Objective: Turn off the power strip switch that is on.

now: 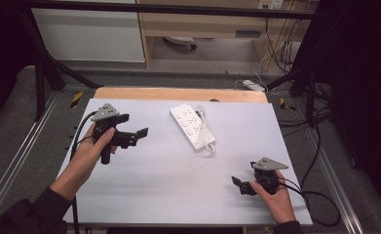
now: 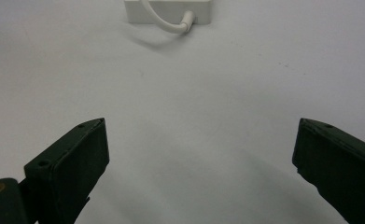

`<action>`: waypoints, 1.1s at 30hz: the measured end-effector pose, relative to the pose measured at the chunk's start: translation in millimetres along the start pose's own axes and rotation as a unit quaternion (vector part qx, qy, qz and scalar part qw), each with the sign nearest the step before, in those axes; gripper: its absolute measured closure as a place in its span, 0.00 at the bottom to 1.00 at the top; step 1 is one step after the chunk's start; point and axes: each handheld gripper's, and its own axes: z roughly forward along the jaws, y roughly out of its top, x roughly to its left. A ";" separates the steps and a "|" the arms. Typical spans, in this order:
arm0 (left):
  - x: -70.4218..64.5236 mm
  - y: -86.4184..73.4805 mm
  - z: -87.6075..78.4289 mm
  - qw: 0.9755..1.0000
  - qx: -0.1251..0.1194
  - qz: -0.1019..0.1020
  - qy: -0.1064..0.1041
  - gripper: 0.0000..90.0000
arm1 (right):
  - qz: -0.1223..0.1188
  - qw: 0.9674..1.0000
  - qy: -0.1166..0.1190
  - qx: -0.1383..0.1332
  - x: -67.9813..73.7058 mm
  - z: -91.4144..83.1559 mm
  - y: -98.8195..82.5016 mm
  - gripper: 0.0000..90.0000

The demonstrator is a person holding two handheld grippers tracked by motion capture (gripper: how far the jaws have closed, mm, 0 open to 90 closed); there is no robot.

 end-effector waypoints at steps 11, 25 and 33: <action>8.0 -13.2 -24.6 1.000 -0.011 -0.002 0.029 0.07 | 0.002 1.000 -0.001 0.000 0.0 0.0 0.1 0.04; 12.5 -36.8 -51.6 0.999 -0.013 -0.018 0.045 0.07 | 0.002 1.000 -0.001 0.000 0.1 0.0 0.0 0.04; 14.0 -56.0 -63.2 0.998 -0.018 -0.029 0.054 0.07 | 0.002 1.000 -0.002 0.000 0.3 0.4 -0.1 0.04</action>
